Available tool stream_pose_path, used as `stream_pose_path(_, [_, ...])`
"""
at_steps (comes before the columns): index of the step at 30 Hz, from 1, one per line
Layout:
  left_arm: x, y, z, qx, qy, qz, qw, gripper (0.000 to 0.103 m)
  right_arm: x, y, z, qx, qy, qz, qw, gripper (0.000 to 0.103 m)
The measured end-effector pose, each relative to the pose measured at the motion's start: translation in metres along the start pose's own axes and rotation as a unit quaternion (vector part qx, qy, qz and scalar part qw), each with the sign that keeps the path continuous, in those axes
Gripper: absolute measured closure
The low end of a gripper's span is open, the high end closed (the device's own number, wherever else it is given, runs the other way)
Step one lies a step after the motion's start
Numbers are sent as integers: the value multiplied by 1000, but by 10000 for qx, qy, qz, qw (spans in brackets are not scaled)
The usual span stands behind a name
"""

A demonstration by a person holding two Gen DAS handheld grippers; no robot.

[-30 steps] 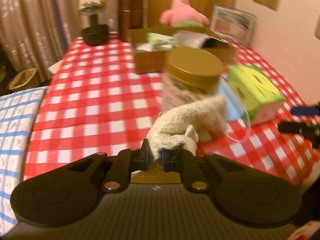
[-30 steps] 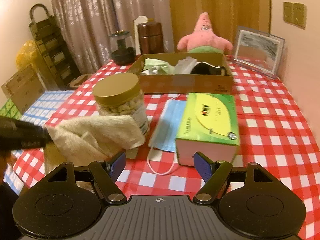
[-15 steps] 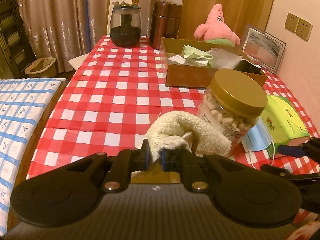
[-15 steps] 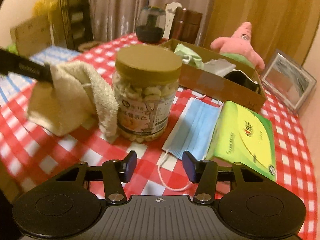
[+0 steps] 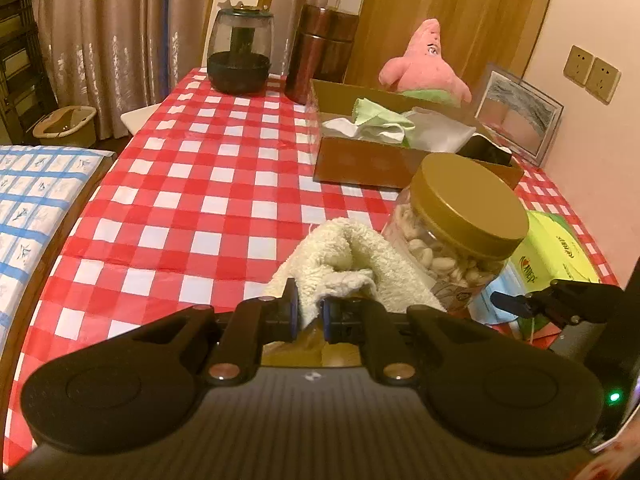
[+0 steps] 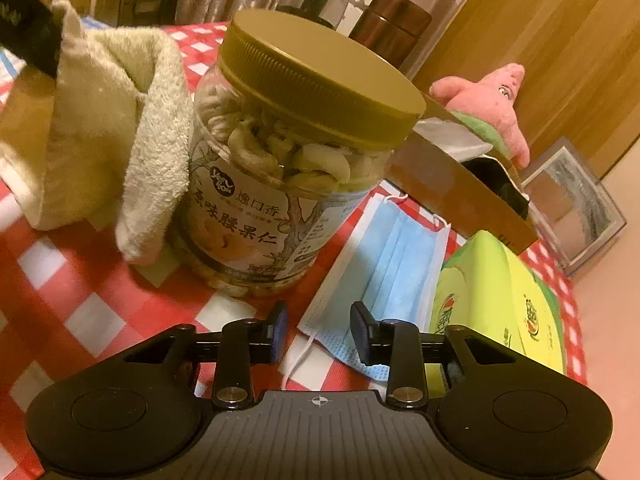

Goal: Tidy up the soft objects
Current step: 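Grasp the blue face mask with the right tool while the left tool holds the towel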

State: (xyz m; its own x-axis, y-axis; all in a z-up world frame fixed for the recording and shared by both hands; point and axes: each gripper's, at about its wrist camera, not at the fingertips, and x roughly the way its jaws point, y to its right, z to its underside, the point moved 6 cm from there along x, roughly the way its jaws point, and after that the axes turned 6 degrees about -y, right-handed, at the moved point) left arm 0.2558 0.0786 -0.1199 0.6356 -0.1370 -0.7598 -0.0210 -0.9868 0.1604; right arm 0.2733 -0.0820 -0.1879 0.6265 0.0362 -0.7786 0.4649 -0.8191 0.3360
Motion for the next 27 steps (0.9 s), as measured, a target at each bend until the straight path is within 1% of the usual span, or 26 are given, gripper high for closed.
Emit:
stream_pose_path(2, [1, 0, 0, -12, 2, -4, 10000, 93, 3, 0, 0, -57, -33, 138, 9999, 79])
stream_pose_path(4, [1, -1, 0, -29, -1, 2, 10000, 93, 7, 0, 1, -55, -102, 194, 9997, 90])
stream_pose_path(5, [1, 0, 0, -27, -5, 7, 10000, 93, 8, 0, 1, -53, -126, 223, 9997, 93])
stream_pose_path(6, [1, 0, 0, -21, -8, 6, 10000, 93, 9, 1, 2, -74, -153, 270, 9995, 100])
stream_pose_path(7, [1, 0, 0, -25, -12, 2, 10000, 93, 9, 1, 2, -90, -162, 279, 9994, 103])
stream_pose_path(10, [0, 0, 0, -20, -26, 7, 10000, 93, 1, 1, 3, -138, -94, 263, 9995, 103])
stream_pose_path(13, [-3, 3, 1, 6, -69, 18, 10000, 93, -16, 4, 4, 98, -19, 1, 10000, 103])
stream_pose_path(15, [-5, 6, 2, 47, -108, 23, 9999, 93, -32, 10, 6, 561, -5, -419, 9975, 103])
stream_pose_path(17, [-8, 9, 4, 91, -131, 16, 9999, 93, -45, 18, 13, 1223, -80, -969, 9877, 103])
stream_pose_path(19, [-11, 12, 7, 116, -160, 27, 9998, 93, -58, 25, 22, 1778, -133, -1425, 9736, 103])
stream_pose_path(21, [-14, 15, 10, 137, -179, 25, 9997, 93, -69, 28, 33, 2122, -199, -1754, 9611, 103])
stream_pose_path(23, [-17, 18, 13, 147, -211, 46, 9997, 93, -81, 25, 45, 2291, -291, -1966, 9529, 103])
stream_pose_path(25, [-19, 22, 18, 160, -243, 70, 9996, 93, -90, 17, 55, 2257, -387, -2079, 9510, 103])
stream_pose_path(27, [-20, 24, 21, 170, -278, 70, 9994, 93, -93, 12, 64, 2211, -452, -2050, 9524, 102])
